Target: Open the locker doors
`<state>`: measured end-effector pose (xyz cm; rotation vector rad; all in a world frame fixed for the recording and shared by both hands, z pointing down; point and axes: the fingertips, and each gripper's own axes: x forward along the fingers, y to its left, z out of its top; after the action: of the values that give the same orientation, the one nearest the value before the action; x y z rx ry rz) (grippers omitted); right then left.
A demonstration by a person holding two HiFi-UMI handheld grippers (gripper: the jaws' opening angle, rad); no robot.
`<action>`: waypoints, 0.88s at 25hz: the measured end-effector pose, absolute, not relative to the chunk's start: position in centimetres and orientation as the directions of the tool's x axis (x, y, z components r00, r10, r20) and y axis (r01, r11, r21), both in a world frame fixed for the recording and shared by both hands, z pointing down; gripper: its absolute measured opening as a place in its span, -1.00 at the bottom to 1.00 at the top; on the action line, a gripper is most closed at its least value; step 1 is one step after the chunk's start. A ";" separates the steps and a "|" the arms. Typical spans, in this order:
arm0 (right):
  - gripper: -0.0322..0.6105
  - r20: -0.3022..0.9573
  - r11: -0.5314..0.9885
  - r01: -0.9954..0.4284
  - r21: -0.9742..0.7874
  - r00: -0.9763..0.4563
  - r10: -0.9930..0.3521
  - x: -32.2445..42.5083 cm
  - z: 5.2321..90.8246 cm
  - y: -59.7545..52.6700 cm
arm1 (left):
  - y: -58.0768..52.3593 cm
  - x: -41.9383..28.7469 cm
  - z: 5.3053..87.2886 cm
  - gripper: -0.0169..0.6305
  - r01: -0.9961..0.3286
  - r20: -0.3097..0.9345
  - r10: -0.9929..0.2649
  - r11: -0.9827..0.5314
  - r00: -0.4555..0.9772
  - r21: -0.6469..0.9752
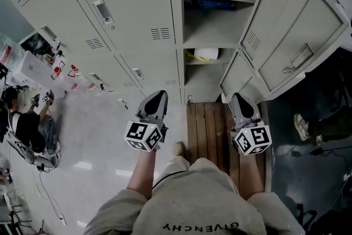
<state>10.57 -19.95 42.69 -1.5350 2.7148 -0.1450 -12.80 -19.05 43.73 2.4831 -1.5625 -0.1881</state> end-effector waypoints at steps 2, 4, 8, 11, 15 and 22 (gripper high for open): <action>-0.90 0.024 0.535 -0.840 -0.089 -0.539 -0.842 10.7 41.2 -18.9 | -17.5 -12.4 42.7 -0.95 -0.881 0.001 -0.909 -0.404 0.417 0.245; -0.90 0.023 0.554 -0.828 -0.087 -0.558 -0.829 11.0 39.7 -17.8 | -15.9 -11.7 41.4 -0.95 -0.885 0.000 -0.915 -0.389 0.403 0.257; -0.90 0.022 0.590 -0.802 -0.090 -0.594 -0.804 11.8 36.9 -15.2 | -12.8 -9.9 39.0 -0.95 -0.886 0.005 -0.917 -0.385 0.400 0.257; -0.90 0.018 0.606 -0.792 -0.081 -0.609 -0.793 12.4 35.1 -13.2 | -10.8 -8.8 37.3 -0.95 -0.886 -0.003 -0.917 -0.387 0.400 0.253; -0.90 0.020 0.618 -0.783 -0.079 -0.621 -0.784 13.2 33.5 -10.9 | -8.9 -7.4 35.4 -0.95 -0.884 -0.005 -0.913 -0.398 0.409 0.245; -0.90 0.006 0.620 -0.781 -0.069 -0.622 -0.783 14.1 31.3 -8.8 | -7.7 -6.0 32.2 -0.95 -0.879 -0.013 -0.899 -0.431 0.438 0.204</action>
<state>14.12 -8.84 31.26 -1.3544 2.8049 -0.1014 -5.99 -7.72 32.23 2.5184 -1.5727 -0.1788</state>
